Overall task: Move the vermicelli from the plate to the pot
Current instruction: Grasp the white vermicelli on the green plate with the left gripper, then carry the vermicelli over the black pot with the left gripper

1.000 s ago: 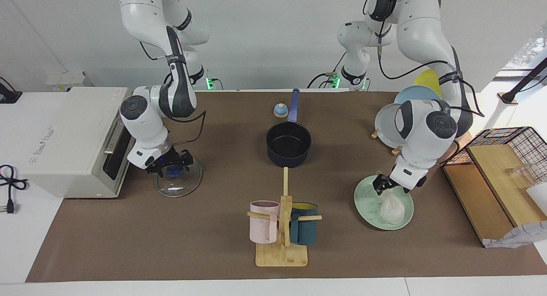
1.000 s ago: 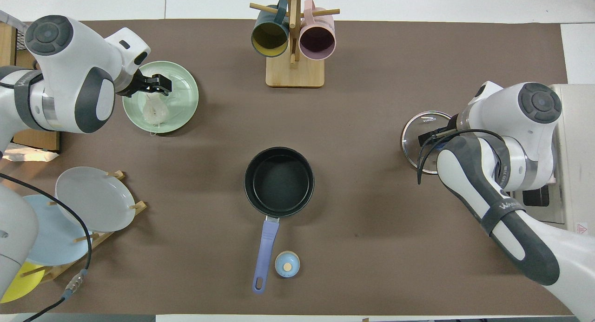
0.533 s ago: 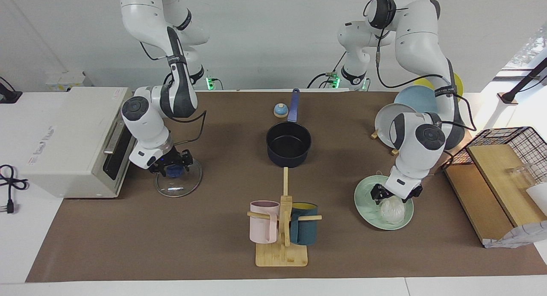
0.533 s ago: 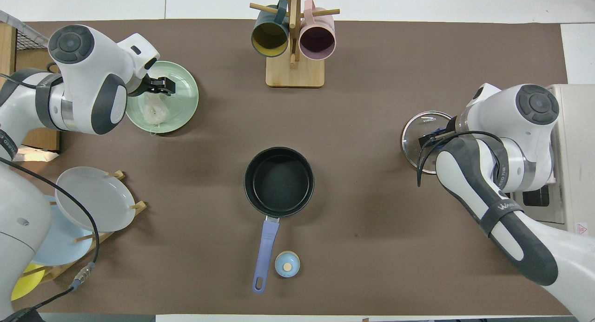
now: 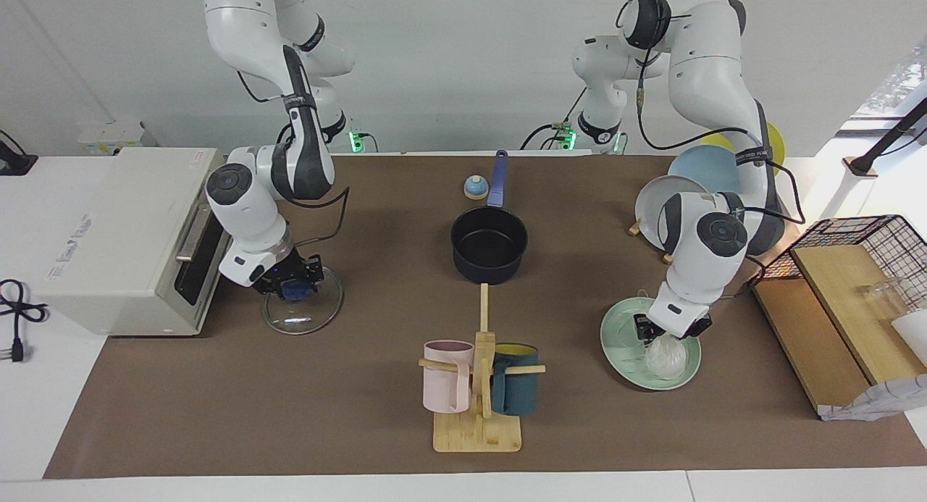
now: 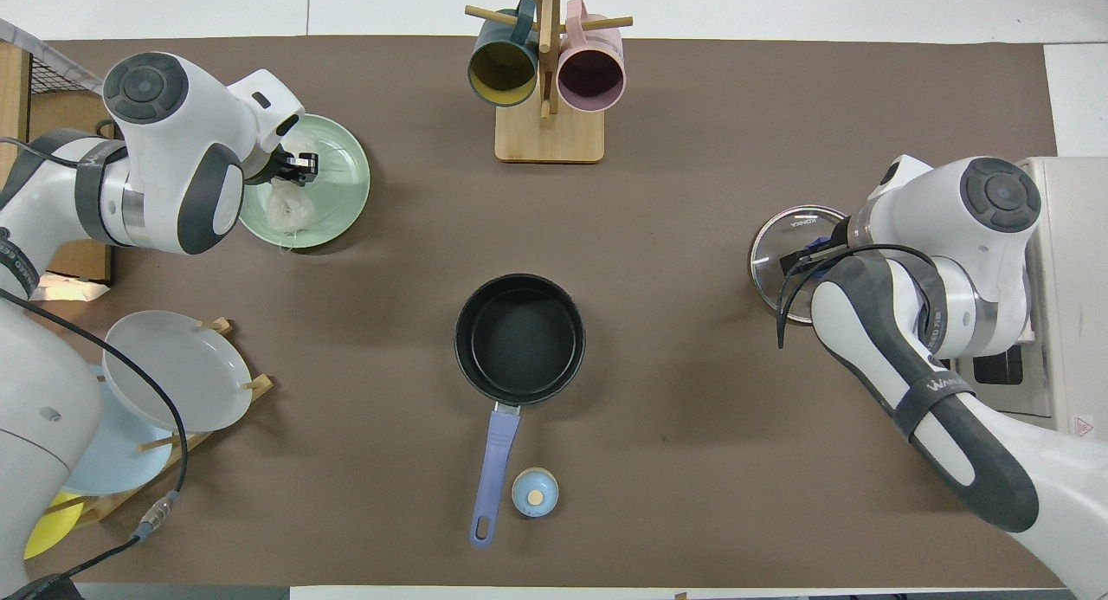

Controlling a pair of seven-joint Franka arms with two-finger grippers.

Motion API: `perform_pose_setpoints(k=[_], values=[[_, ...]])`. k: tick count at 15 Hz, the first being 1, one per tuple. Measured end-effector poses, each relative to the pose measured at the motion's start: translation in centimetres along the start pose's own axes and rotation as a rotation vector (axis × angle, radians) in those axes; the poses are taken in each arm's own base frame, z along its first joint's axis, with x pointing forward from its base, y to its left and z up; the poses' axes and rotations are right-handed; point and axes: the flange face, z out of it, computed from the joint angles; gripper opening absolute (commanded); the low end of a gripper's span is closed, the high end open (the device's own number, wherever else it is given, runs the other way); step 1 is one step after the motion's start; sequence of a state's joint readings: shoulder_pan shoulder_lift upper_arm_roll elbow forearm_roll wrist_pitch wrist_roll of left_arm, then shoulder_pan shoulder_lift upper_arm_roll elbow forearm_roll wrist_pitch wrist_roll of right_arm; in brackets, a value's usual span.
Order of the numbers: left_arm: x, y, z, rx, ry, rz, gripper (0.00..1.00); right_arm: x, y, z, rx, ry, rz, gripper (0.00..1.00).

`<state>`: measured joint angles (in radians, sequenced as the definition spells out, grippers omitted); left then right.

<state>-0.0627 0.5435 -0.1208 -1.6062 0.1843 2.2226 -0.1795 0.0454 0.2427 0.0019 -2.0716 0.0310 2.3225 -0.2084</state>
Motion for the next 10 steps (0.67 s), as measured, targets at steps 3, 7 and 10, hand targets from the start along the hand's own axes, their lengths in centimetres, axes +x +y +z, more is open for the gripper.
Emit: perform_pose_setpoints(k=[3, 7, 10], values=[[0.3, -0.1, -2.5, -0.034, -0.022, -0.036, 0.00, 0.1, 0.0, -0.2, 0.001, -0.003, -0.001, 0.47], [-0.7, 0.2, -12.0, -0.151, -0.046, -0.109, 0.00, 0.9, 0.0, -1.9, 0.005, -0.018, -0.004, 0.47], [-3.6, 1.5, -20.0, -0.198, -0.076, -0.180, 0.00, 1.1, 0.0, -2.3, 0.005, -0.016, -0.004, 0.47]])
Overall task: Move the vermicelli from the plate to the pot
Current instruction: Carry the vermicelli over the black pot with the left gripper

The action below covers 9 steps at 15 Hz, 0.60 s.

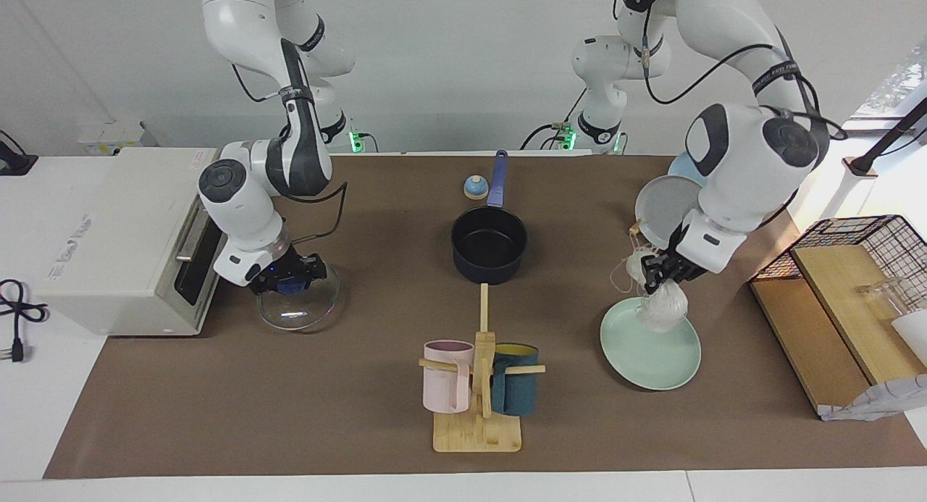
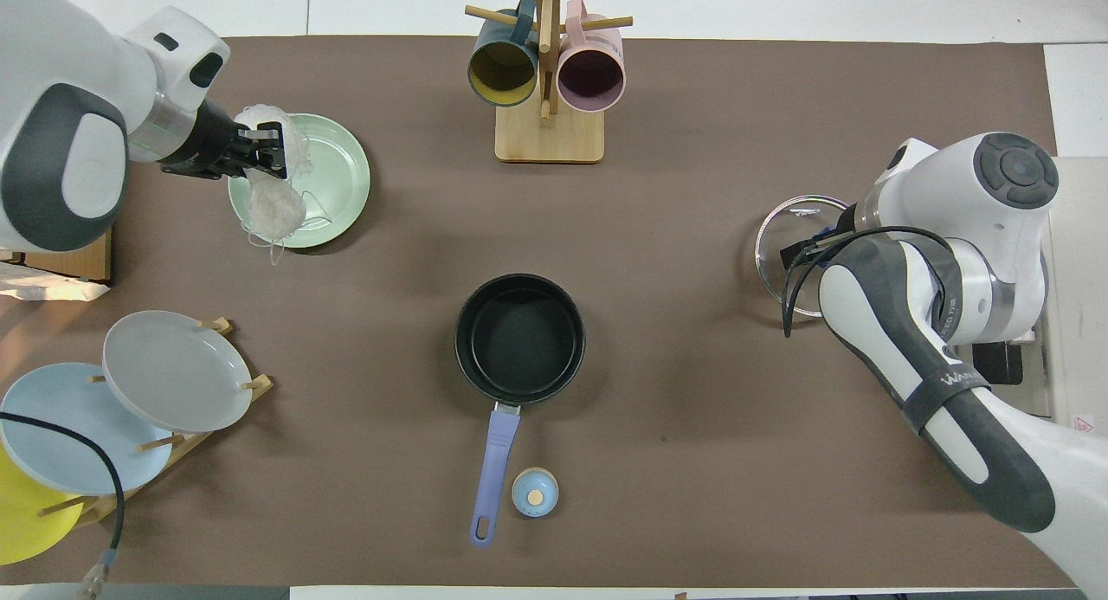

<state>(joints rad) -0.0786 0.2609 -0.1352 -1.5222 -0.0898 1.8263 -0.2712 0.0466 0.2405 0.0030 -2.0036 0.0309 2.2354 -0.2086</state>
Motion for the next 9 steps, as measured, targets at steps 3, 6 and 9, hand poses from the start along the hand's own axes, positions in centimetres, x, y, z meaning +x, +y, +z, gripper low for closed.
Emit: perform_pose_setpoints(k=[3, 6, 9], values=[[-5.1, 5.1, -4.7, -0.019, -0.039, -0.031, 0.00, 0.2, -0.5, -0.5, 0.003, -0.005, -0.009, 0.47], [-9.9, 10.7, -6.3, -0.018, -0.080, -0.026, 0.00, 1.2, -2.1, -3.5, 0.011, -0.030, -0.038, 0.47], [-14.5, 15.8, -4.1, 0.004, -0.110, 0.007, 0.00, 1.9, -3.2, -6.8, 0.014, -0.043, -0.058, 0.43]])
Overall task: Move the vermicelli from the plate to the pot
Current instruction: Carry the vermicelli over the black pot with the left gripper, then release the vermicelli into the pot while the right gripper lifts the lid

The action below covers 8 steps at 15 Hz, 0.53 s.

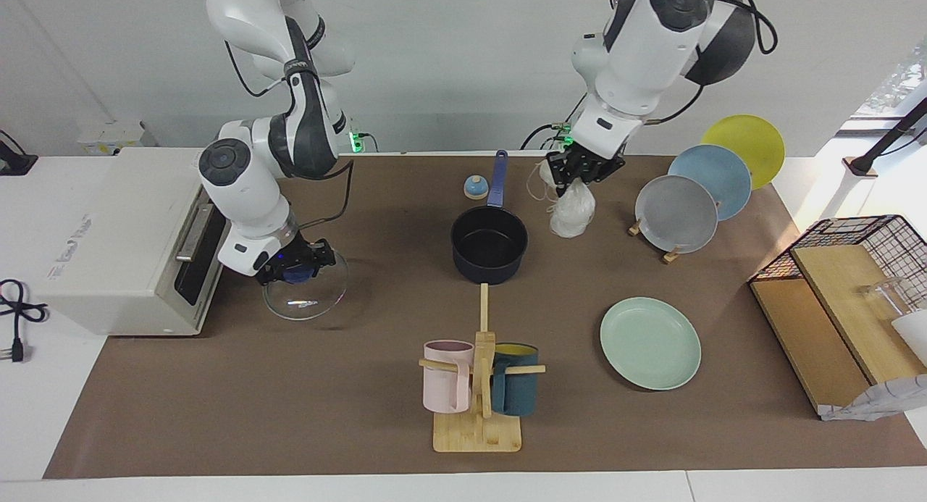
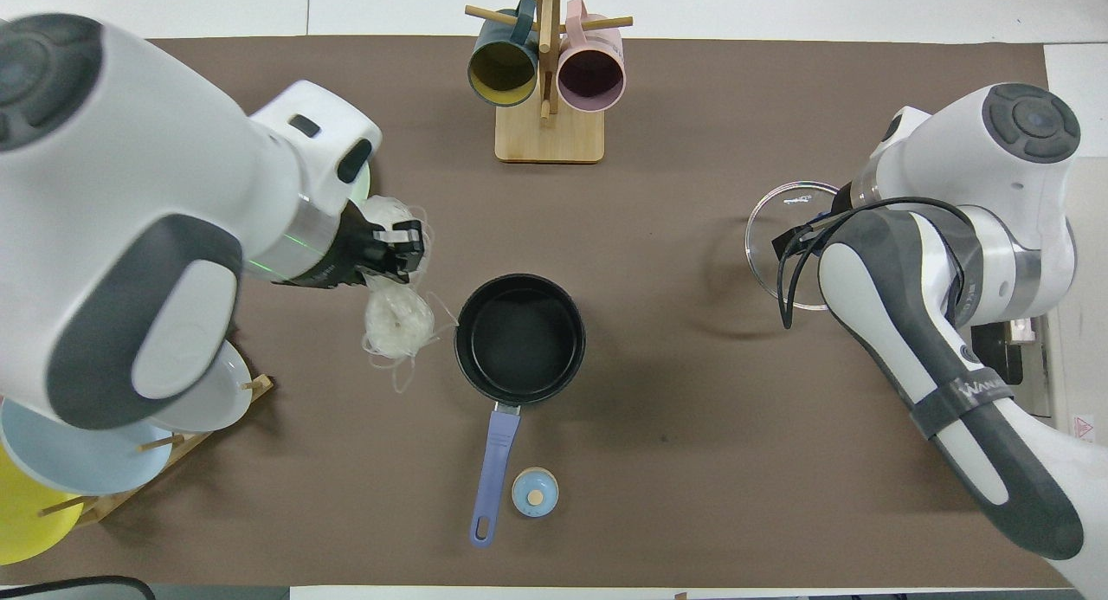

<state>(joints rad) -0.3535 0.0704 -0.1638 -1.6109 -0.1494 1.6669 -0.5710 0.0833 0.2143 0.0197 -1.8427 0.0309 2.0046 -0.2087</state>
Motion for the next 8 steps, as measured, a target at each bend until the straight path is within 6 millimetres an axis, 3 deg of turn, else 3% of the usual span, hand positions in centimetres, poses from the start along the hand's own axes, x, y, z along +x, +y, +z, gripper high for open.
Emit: perform_pose_setpoints(k=[4, 8], values=[[-4.9, 5.7, 8.1, 0.003, 0.009, 0.031, 0.00, 0.1, -1.4, -2.2, 0.003, -0.021, 0.005, 0.42], [-5.8, 6.8, 16.6, -0.003, 0.022, 0.046, 0.00, 0.0, -5.5, -3.2, 0.000, -0.038, 0.036, 0.41]])
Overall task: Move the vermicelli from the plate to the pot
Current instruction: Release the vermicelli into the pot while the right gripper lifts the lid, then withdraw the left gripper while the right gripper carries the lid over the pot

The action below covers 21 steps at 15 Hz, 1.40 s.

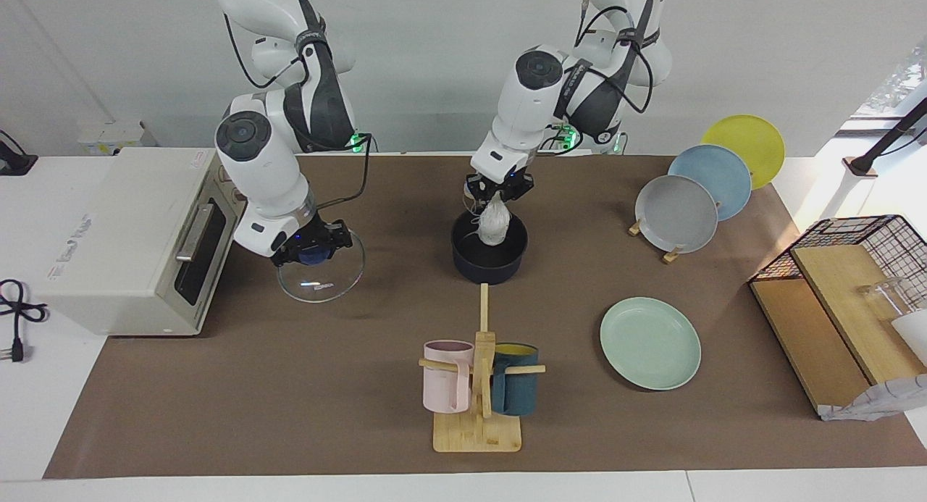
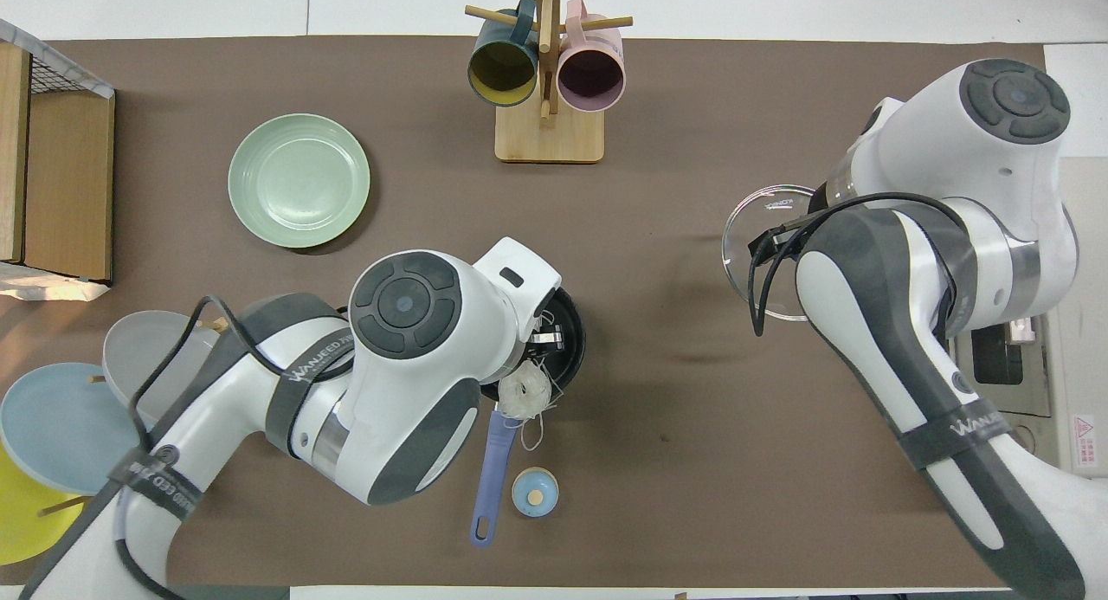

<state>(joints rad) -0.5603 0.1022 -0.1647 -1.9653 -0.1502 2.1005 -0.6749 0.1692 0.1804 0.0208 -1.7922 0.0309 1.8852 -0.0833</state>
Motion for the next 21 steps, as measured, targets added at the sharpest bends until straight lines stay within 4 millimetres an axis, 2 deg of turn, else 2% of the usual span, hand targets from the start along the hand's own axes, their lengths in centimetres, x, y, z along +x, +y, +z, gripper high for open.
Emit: perform_pose_setpoints(k=[2, 4, 8, 9, 10, 13, 15, 17, 19, 21], values=[[0.3, 0.2, 2.8, -0.004, 0.003, 0.000, 0.00, -0.1, -2.0, -0.3, -0.003, 0.000, 0.015, 0.39], [1.2, 0.0, 4.6, -0.012, 0.011, -0.009, 0.00, -0.2, -2.7, -0.5, -0.004, -0.001, 0.025, 0.39], [2.4, -0.5, 6.3, -0.017, 0.020, 0.007, 0.00, -0.2, -3.5, -0.4, -0.005, -0.005, 0.044, 0.39], [2.6, -0.7, 6.4, -0.016, 0.020, 0.020, 0.63, -0.2, -3.9, -0.4, -0.006, -0.005, 0.048, 0.39], [2.8, -0.9, 6.3, -0.016, 0.021, 0.029, 1.00, -0.2, -4.4, -0.4, -0.006, -0.005, 0.053, 0.39], [3.7, -1.8, 5.5, -0.009, 0.013, 0.027, 1.00, -0.2, -5.5, -0.4, -0.008, -0.005, 0.073, 0.39], [5.5, -3.0, 2.4, 0.001, -0.009, 0.006, 1.00, -0.2, -6.6, -0.3, -0.010, -0.005, 0.089, 0.39], [7.7, -5.1, -2.3, 0.008, -0.016, -0.010, 1.00, -0.3, -7.8, -0.4, -0.011, -0.004, 0.111, 0.39], [9.6, -8.1, -7.3, 0.007, 0.001, -0.025, 1.00, -0.3, -9.6, -0.7, -0.013, 0.004, 0.143, 0.39], [10.6, -12.1, -11.9, 0.001, 0.028, -0.023, 1.00, -0.4, -12.7, -1.3, -0.013, 0.018, 0.193, 0.38]])
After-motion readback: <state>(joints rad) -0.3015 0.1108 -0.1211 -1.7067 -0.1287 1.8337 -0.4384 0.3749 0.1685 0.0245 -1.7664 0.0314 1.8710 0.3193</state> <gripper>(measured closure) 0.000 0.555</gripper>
